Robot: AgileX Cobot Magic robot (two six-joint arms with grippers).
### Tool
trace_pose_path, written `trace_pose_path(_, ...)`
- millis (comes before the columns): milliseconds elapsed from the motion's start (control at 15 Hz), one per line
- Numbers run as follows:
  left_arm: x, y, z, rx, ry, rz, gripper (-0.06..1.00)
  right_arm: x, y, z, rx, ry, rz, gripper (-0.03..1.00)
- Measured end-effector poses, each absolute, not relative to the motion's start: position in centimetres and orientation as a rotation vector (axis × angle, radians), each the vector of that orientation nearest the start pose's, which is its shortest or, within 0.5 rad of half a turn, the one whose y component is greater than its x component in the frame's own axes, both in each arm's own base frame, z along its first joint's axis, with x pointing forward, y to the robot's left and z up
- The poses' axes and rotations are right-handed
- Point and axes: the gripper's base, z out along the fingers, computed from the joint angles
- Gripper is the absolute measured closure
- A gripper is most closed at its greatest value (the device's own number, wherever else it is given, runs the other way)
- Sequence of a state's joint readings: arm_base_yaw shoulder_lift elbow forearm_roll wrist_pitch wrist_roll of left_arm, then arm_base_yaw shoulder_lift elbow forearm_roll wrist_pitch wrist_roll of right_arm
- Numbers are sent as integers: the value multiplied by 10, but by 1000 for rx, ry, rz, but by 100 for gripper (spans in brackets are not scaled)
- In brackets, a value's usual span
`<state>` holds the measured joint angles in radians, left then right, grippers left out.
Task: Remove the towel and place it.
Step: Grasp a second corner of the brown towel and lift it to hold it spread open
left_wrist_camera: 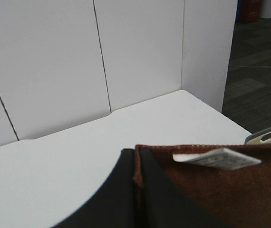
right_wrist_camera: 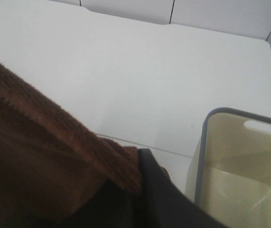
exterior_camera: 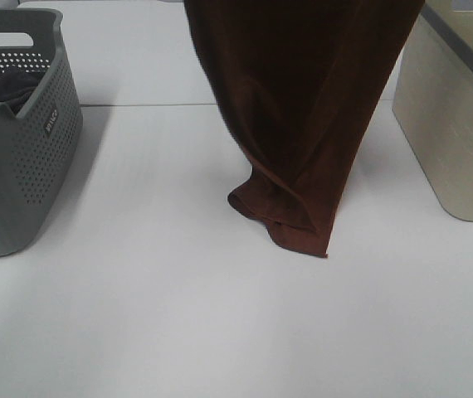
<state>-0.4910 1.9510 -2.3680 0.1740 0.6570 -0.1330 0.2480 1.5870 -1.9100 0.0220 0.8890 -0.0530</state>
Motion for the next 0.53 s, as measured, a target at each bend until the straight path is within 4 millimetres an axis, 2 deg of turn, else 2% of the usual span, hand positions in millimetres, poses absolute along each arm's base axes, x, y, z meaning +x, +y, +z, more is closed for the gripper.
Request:
trace_pose_path(133,404,-188,488,319,1734,-254,94,352,92,472,-325,2026,151,97)
trace_pose_path(200,416,-186,474,313,1776,-238,94,364,96,459,-332,2053,149,97)
trace_pose_path(267,442,-186,438,310,1870,-200,94,395,103,424,-343,2116,131,97)
trace_pose_path(333,458,-185,415,308,1919,-181,94,411,106,406,-357,2130,106,97)
trace_pose_path(400,472,-184,393,307,1957,-160,94,419,107,397,-369,2130,91,97)
trace_pose_path(533,491,-182,368,303,1952,-144,94,447,112,368,-395,2087,42,97)
